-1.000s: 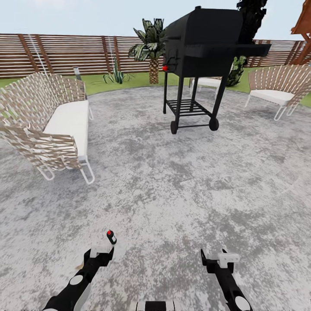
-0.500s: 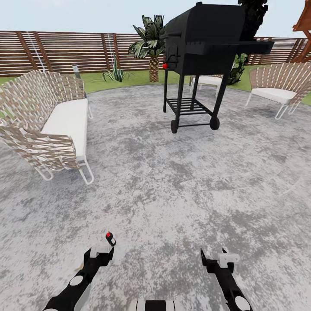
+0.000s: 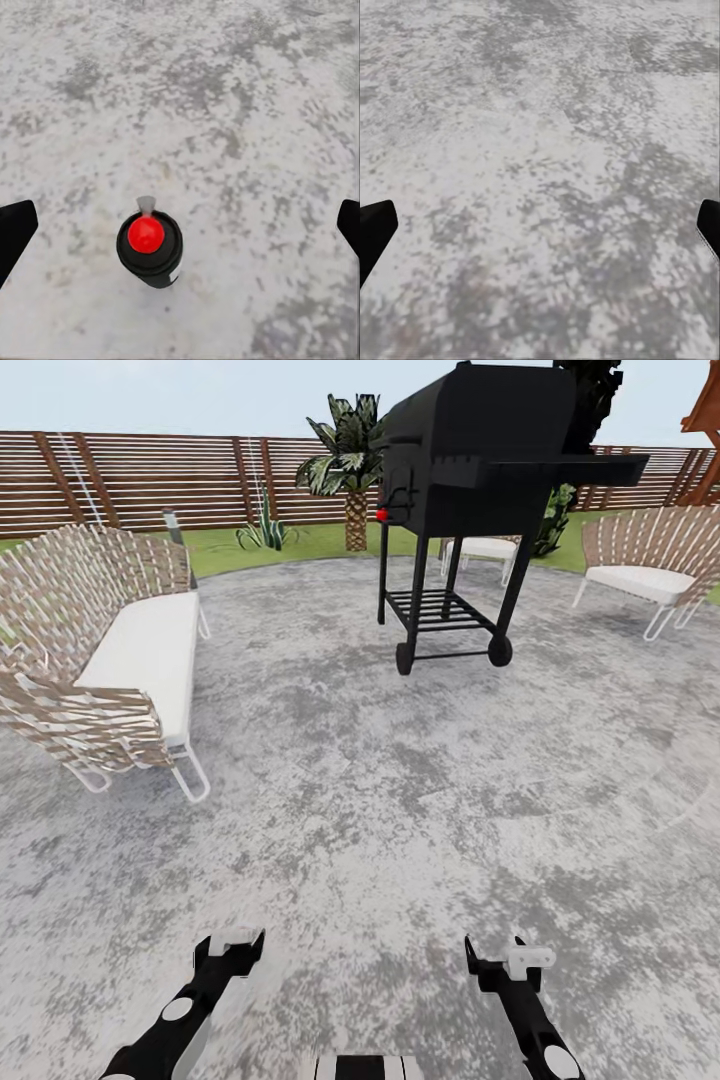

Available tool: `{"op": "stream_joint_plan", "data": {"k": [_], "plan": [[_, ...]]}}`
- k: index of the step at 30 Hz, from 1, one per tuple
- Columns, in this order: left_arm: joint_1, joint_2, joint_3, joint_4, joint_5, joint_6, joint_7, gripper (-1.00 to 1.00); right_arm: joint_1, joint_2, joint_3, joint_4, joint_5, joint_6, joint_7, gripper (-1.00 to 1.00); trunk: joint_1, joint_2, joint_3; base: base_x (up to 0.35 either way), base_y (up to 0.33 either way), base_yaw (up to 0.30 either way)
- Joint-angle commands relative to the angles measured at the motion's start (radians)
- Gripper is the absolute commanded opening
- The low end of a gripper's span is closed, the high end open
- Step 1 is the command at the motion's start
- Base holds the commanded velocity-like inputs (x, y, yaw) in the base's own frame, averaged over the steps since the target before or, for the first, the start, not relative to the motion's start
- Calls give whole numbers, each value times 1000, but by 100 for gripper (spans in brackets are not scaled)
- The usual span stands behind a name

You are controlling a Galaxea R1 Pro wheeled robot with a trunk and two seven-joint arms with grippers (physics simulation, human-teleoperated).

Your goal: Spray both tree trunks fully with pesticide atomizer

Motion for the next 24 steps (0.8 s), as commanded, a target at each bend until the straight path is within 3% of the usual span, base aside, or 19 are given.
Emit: {"op": "stream_joint_plan", "data": {"k": [1, 9, 24], "plan": [[0, 0, 0, 0, 0, -1, 0, 100, 0, 0, 0, 0, 0, 0, 0, 100, 0, 0, 0, 168, -101, 0], [-1, 1, 1, 0, 0, -2, 0, 100, 0, 1, 1, 0, -1, 0, 0, 100, 0, 0, 0, 23, -14, 0], [-2, 1, 3, 0, 1, -2, 0, 100, 0, 1, 2, 1, 0, 0, 0, 100, 7, -3, -74, 0, 0, 0]]}}
